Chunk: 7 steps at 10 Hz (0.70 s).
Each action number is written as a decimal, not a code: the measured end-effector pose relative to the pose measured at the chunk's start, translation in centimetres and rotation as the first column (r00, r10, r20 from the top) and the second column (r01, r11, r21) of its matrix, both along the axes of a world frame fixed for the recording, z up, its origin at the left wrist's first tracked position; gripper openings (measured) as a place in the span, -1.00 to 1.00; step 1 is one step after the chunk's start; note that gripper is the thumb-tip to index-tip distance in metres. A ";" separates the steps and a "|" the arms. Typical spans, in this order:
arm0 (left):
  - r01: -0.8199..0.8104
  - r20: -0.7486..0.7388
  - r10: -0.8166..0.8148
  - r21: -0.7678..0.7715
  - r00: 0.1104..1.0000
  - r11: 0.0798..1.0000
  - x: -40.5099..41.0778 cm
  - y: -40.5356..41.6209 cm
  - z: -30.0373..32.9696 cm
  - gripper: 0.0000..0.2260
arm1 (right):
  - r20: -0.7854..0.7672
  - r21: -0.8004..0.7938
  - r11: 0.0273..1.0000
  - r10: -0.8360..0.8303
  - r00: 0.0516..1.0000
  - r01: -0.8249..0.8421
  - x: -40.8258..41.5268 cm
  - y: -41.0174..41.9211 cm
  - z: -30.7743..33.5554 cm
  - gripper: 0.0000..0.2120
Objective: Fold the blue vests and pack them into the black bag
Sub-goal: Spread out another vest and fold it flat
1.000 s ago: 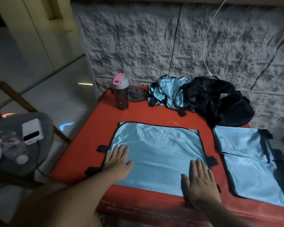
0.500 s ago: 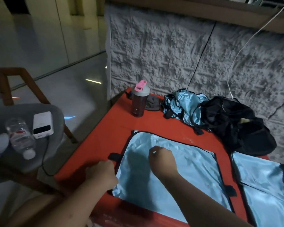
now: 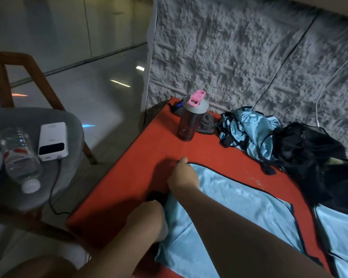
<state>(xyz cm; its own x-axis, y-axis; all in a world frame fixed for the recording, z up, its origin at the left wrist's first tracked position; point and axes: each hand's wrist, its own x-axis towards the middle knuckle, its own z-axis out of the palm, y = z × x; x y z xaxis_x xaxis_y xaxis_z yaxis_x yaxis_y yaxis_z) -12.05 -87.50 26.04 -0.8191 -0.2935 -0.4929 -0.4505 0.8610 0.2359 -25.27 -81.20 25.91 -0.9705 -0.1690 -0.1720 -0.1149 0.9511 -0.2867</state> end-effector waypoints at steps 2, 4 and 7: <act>0.011 0.004 -0.011 0.028 1.000 1.000 -0.3 0.4 0.6 -0.71 | -0.047 0.215 0.956 0.216 0.975 -0.201 -0.4 -0.2 0.4 -0.58; -0.030 -0.024 0.033 0.118 0.999 0.993 -0.1 1.0 3.3 -0.70 | -0.009 0.097 0.983 0.154 0.988 -0.153 -1.5 1.0 0.9 -0.72; -0.007 -0.049 0.020 0.241 0.999 0.971 0.1 2.0 5.1 -0.77 | 0.047 0.028 0.995 0.095 0.994 -0.096 -1.9 2.3 1.9 -0.86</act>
<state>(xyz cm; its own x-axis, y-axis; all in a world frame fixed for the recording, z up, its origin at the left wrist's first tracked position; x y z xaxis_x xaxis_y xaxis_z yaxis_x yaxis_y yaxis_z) -11.99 -85.52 31.13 -0.8415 -0.1827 -0.5085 -0.4439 0.7702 0.4579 -27.17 -78.86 27.79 -0.9413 -0.2545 -0.2217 -0.1931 0.9448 -0.2646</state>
